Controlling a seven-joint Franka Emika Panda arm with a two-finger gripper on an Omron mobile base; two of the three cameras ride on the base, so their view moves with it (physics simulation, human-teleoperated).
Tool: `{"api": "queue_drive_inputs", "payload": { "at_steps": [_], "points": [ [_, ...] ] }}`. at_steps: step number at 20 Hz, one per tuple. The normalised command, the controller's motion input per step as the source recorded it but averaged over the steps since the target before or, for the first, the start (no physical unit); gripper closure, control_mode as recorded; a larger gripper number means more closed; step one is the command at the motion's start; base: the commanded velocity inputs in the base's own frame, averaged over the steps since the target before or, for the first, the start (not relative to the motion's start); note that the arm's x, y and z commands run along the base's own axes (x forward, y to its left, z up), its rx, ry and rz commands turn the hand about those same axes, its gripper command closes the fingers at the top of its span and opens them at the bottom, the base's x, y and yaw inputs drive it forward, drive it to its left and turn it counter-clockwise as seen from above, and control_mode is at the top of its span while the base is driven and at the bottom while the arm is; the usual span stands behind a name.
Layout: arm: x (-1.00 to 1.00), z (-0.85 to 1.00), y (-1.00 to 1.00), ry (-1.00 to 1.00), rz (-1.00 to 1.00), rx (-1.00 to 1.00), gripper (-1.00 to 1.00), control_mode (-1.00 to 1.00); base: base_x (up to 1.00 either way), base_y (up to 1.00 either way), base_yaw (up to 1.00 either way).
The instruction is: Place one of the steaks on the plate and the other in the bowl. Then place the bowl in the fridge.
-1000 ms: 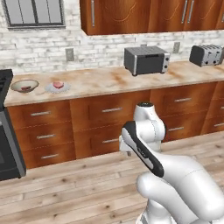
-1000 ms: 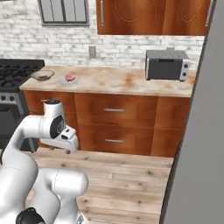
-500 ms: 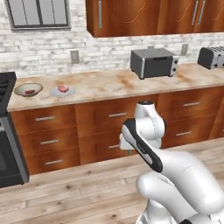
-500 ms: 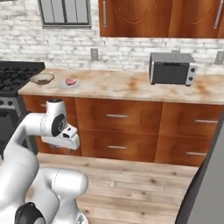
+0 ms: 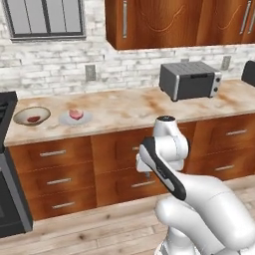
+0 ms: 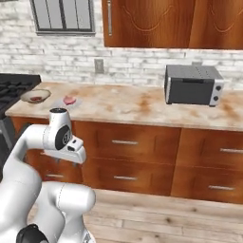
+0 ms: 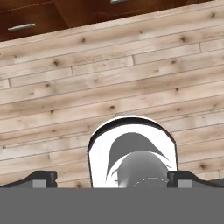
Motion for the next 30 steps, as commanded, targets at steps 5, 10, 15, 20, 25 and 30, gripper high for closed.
{"api": "queue_drive_inputs", "payload": {
  "at_steps": [5, 10, 15, 20, 25, 30],
  "points": [
    [0.00, 0.00, 0.00, 0.00, 0.00, 0.00, -1.00, 1.00, 0.94, 0.33, 0.00],
    [0.00, 0.00, 0.00, 0.00, 0.00, 0.00, -1.00, 1.00, 0.11, 0.53, -0.13],
    [0.00, 0.00, 0.00, 0.00, 0.00, 0.00, -1.00, 1.00, 0.02, 0.97, -0.21],
    [0.00, 0.00, 0.00, 0.00, 0.00, 0.00, -1.00, 1.00, 0.24, 0.95, -0.23],
    [0.00, 0.00, 0.00, 0.00, 0.00, 0.00, -1.00, 1.00, 0.44, 0.75, -0.33],
    [0.00, 0.00, 0.00, 0.00, 0.00, 0.00, -1.00, 1.00, 0.14, 0.58, -0.34]
  ]
}}
